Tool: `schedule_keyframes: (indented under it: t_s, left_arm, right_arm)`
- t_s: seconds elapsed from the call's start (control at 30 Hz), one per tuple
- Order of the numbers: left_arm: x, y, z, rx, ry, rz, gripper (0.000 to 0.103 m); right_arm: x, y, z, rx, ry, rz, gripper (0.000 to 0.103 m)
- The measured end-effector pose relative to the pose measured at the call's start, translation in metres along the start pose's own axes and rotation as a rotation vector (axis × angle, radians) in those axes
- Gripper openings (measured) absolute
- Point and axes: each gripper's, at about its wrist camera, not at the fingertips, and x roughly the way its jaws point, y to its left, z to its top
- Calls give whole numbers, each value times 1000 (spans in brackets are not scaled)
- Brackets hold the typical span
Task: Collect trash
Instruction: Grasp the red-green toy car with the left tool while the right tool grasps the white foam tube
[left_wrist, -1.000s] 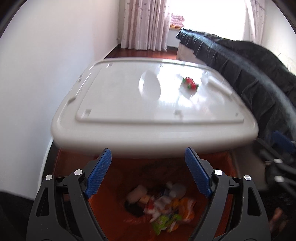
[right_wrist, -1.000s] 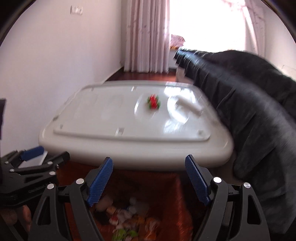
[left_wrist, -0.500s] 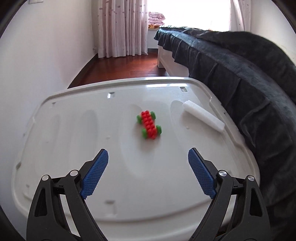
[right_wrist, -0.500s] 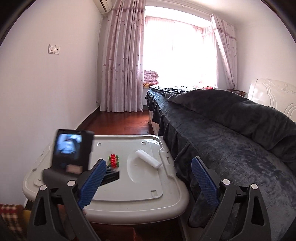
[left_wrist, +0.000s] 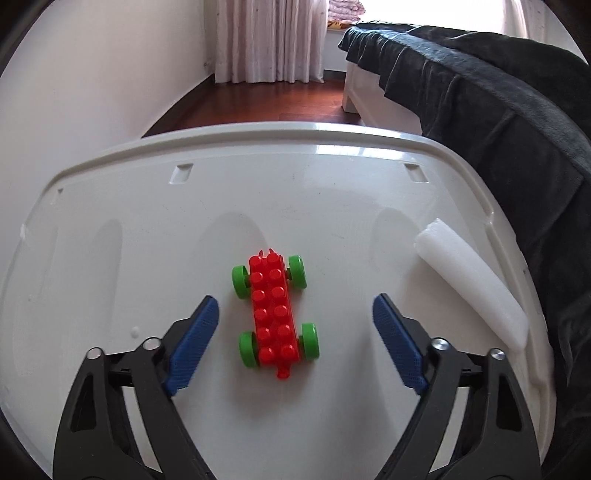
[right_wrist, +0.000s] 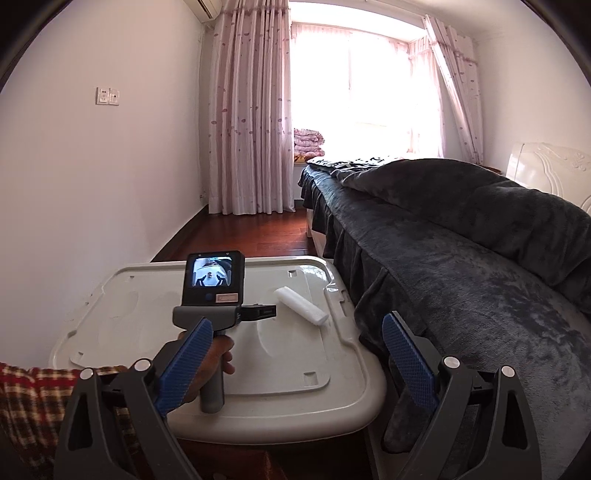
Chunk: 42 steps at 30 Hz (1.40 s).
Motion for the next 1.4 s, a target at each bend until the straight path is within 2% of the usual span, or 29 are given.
schedule_keyframes:
  t_s: [0.03, 0.07, 0.17, 0.37, 0.53, 0.67, 0.8, 1.0, 1.17, 1.23, 1.4]
  left_arm:
    - [3, 1, 1, -4, 1, -15, 74]
    - [3, 2, 1, -16, 3, -31, 69]
    - [-1, 2, 3, -14, -14, -57, 38]
    - [-10, 12, -5, -10, -1, -101, 38]
    - [-35, 29, -13, -17, -21, -121, 38]
    - [-64, 46, -20, -2, -53, -123, 38]
    - [-94, 68, -31, 4, -85, -114, 38]
    - [-121, 100, -55, 6, -108, -85, 38]
    - [-128, 122, -72, -24, -94, -72, 38]
    - [-129, 128, -77, -26, -95, -66, 38]
    - [-132, 133, -80, -23, -107, -65, 38]
  right_arm:
    - [0, 1, 0, -1, -2, 0, 92]
    - [-1, 1, 0, 0, -2, 1, 92]
    - [1, 1, 1, 3, 1, 2, 92]
    - [8, -3, 2, 8, 19, -6, 92]
    - [20, -2, 3, -22, 49, -21, 92]
    - [43, 0, 10, -31, 98, 22, 92]
    - [106, 0, 22, -71, 192, 47, 92]
    - [214, 7, 24, -170, 260, 6, 91]
    - [292, 4, 16, -151, 394, 12, 81]
    - [312, 2, 14, -144, 432, 7, 78]
    - [346, -4, 6, -151, 523, 10, 78]
